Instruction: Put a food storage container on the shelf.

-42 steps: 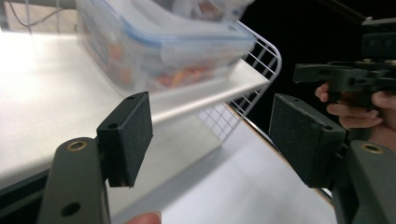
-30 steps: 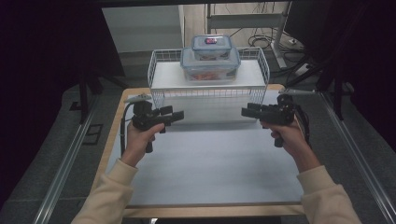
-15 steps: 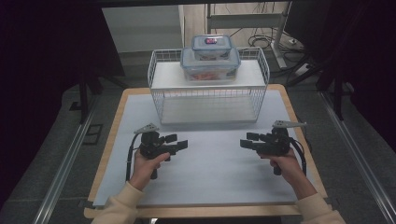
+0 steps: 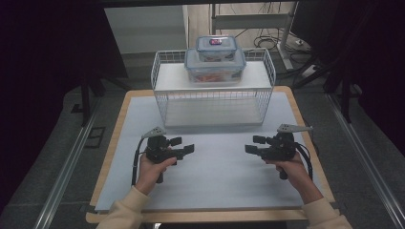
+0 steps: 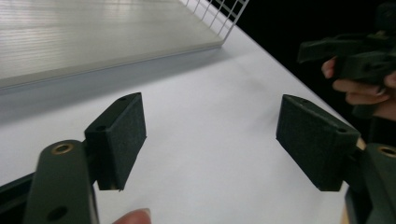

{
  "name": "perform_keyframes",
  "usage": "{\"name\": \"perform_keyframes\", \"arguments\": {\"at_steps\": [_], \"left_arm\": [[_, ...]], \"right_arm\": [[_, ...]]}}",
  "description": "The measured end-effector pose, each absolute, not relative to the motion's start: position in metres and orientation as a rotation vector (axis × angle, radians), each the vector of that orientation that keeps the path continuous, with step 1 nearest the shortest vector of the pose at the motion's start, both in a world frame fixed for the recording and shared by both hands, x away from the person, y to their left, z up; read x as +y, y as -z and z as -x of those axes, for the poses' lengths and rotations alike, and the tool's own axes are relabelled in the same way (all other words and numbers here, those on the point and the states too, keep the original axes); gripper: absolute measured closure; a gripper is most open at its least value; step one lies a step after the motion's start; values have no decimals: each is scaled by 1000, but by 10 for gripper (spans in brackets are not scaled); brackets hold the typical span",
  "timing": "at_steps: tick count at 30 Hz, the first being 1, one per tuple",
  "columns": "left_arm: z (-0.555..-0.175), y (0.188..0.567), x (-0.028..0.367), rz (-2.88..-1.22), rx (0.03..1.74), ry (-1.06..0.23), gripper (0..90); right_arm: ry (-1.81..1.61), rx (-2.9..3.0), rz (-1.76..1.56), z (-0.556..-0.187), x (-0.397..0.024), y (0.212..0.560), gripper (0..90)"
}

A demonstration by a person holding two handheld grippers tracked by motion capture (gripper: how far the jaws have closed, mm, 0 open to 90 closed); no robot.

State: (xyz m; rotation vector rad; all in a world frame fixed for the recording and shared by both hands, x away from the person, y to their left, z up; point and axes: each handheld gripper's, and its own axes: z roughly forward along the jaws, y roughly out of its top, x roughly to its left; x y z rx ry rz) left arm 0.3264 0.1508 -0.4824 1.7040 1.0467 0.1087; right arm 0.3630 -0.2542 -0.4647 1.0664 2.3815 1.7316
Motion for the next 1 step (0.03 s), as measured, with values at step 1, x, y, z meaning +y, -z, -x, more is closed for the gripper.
{"name": "perform_keyframes", "arguments": {"at_steps": [1], "left_arm": [[-326, 482, 151, -1704, 1047, -109, 229]], "right_arm": [[-1714, 2380, -1074, -363, -255, 465, 240]]}}
